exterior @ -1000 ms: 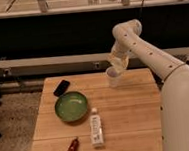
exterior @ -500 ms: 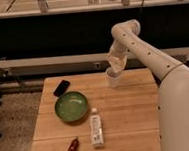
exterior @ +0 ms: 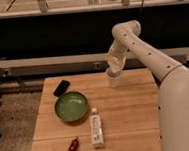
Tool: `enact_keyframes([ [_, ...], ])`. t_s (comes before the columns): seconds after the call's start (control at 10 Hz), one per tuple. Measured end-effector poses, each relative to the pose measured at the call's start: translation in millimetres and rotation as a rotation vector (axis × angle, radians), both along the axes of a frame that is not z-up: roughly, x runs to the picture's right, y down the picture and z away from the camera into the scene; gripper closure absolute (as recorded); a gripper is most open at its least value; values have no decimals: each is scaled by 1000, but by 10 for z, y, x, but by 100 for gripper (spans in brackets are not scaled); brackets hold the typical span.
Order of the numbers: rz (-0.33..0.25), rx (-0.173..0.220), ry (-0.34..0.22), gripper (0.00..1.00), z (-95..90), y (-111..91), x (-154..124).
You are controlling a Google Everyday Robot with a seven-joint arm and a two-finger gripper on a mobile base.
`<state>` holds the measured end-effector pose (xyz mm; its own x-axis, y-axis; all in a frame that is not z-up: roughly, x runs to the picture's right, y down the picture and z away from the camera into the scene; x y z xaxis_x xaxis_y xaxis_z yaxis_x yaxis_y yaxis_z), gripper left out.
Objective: Place the white sponge in the ceramic cup
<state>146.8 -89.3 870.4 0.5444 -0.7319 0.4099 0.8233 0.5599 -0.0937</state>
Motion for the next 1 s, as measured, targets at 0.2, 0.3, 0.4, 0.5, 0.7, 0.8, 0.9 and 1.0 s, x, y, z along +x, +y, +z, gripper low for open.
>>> enact_keyframes([
  [0.2,8,0,0,20,-9,8,11],
  [0.3,11,-1,1,20,-14,11,15],
  [0.4,15,-2,1,20,-21,14,22],
  [0.5,20,-1,3,20,-44,12,42],
  [0.7,31,7,7,20,-104,-16,84],
  [0.8,38,10,8,20,-151,-35,111],
  [0.9,45,12,10,20,-184,-56,133],
  [1.0,51,12,11,20,-217,-71,158],
])
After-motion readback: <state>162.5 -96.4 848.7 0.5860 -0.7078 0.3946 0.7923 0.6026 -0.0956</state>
